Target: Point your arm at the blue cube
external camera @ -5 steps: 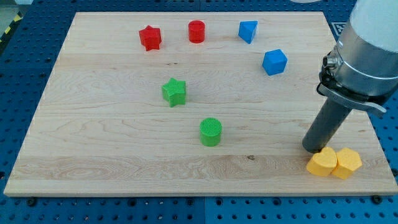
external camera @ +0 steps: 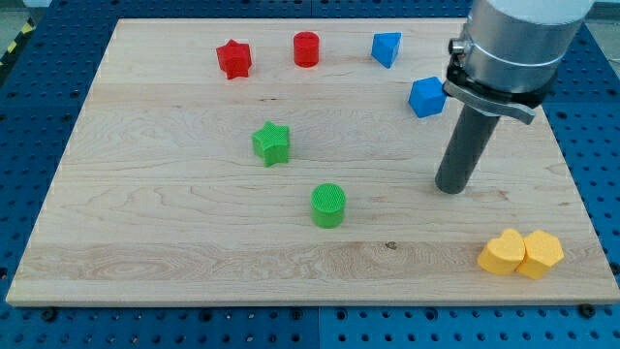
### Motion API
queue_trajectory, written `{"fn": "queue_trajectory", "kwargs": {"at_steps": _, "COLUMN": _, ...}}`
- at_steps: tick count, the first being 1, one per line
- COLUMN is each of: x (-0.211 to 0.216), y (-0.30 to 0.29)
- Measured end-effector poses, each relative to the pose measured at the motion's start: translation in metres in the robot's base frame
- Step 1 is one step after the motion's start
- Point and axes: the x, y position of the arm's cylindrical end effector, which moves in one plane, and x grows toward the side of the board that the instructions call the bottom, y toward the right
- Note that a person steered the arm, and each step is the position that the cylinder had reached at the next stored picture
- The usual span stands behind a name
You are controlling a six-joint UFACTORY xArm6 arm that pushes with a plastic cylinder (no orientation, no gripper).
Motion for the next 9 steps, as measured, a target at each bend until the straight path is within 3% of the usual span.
{"fn": "queue_trajectory", "kwargs": {"at_steps": 3, "x": -0.008, "y": 0.005}}
{"fn": "queue_trajectory", "kwargs": {"at_steps": 5, "x": -0.069, "y": 0.03}}
{"fn": "queue_trajectory", "kwargs": {"at_steps": 7, "x": -0.098, "y": 0.053}}
{"fn": "queue_trajectory", "kwargs": {"at_steps": 9, "x": -0.186, "y": 0.044}}
